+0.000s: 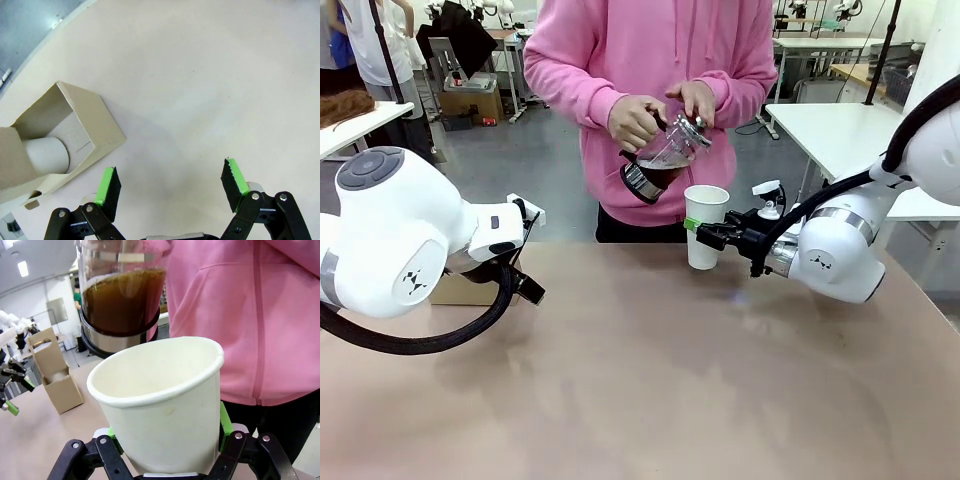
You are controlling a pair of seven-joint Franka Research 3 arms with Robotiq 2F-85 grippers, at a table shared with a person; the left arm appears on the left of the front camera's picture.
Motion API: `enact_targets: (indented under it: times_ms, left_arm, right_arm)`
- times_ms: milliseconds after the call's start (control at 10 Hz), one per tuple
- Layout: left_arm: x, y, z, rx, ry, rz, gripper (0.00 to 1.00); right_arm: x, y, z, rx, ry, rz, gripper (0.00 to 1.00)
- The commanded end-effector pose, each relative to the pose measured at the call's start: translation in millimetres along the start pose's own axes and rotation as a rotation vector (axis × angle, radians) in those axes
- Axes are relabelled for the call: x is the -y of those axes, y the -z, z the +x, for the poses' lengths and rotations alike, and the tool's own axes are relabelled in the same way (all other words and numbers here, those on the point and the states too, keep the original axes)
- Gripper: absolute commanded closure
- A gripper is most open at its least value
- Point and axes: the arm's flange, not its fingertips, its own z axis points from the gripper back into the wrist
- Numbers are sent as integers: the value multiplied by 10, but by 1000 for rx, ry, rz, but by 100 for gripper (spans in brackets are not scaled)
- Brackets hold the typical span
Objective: Pour a drink into a cup and package it in a carrier.
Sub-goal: When a person places the Paper Cup Lid on the 600 ml Paper Cup , lift the 600 ml Paper Cup.
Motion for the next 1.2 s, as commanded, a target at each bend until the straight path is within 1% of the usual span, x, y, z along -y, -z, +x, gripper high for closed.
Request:
enact_targets:
  times_ms: [0, 1100]
  left_arm:
    - [-6, -4, -3, 1, -2, -2, 0]
    - [-6, -4, -3, 1, -2, -2, 0]
  right_arm:
    - [-26, 28, 0, 6, 4, -14, 20]
    - [-26, 28, 0, 6, 4, -14, 20]
